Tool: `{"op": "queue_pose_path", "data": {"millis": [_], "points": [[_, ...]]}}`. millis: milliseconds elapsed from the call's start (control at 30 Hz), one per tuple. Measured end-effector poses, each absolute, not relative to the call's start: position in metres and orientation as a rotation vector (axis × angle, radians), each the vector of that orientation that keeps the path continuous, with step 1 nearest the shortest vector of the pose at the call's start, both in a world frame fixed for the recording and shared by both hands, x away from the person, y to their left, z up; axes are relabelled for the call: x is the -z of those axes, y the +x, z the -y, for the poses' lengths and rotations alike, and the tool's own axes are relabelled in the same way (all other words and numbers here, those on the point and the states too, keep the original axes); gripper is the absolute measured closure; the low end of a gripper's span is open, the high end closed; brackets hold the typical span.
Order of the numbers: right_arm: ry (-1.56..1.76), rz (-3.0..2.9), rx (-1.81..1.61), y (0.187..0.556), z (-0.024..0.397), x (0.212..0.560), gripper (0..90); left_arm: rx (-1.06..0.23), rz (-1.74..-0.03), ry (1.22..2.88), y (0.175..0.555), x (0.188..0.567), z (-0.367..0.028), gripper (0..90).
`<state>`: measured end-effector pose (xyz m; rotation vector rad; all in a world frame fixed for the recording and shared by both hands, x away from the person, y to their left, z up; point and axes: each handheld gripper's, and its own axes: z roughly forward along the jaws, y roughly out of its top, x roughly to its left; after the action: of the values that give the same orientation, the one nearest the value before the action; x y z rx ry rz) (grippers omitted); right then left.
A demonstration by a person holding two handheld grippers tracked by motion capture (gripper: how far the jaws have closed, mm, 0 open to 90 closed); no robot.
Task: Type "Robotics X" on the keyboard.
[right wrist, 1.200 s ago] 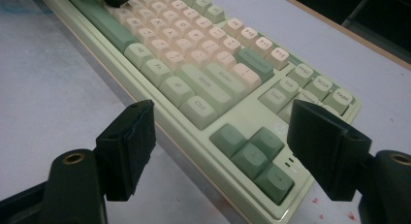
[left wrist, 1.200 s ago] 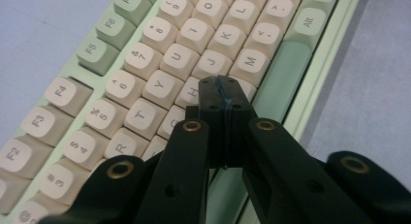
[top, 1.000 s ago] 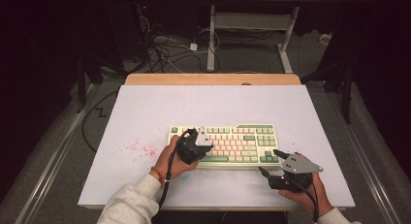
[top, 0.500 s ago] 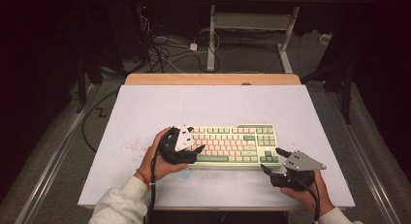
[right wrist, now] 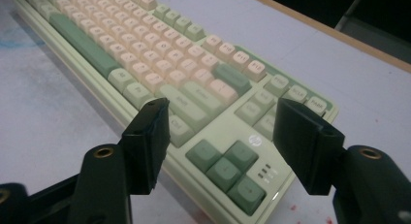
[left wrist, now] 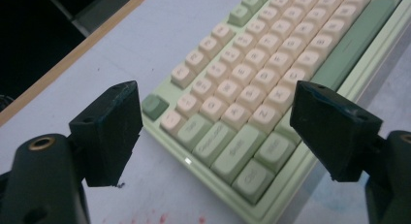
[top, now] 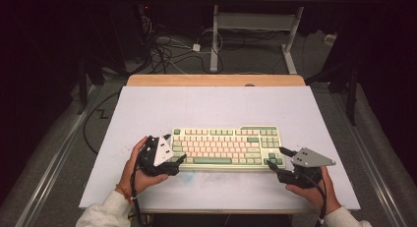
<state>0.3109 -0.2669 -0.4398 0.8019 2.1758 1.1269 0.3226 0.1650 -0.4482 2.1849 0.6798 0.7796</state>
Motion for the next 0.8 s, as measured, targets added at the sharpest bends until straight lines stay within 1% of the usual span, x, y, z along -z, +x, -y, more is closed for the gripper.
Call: {"op": "queue_pose_path", "data": {"millis": [200, 300, 433, 467, 567, 700, 800], "points": [[0.812, -2.185, -1.139, 0.321, 0.262, 0.429, 46.4, -0.816, -0.732, 2.243, 0.315, 0.459, -0.182, 17.4], [0.813, -2.208, -1.131, 0.327, 0.257, 0.426, 52.2, -0.786, -0.758, 2.255, 0.312, 0.465, -0.189, 17.4], [0.790, -2.227, -1.124, 0.335, 0.247, 0.424, 63.3, -0.764, -0.786, 2.257, 0.307, 0.471, -0.194, 17.4], [0.786, -2.231, -1.123, 0.338, 0.244, 0.423, 67.9, -0.767, -0.789, 2.259, 0.306, 0.472, -0.195, 17.4], [0.761, -2.264, -1.125, 0.345, 0.234, 0.420, 76.7, -0.739, -0.802, 2.262, 0.302, 0.474, -0.198, 17.5], [0.720, -2.302, -1.115, 0.354, 0.218, 0.419, 83.9, -0.735, -0.807, 2.278, 0.300, 0.476, -0.199, 17.5], [0.695, -2.330, -1.107, 0.361, 0.204, 0.419, 86.5, -0.734, -0.812, 2.264, 0.301, 0.475, -0.200, 17.5]]}}
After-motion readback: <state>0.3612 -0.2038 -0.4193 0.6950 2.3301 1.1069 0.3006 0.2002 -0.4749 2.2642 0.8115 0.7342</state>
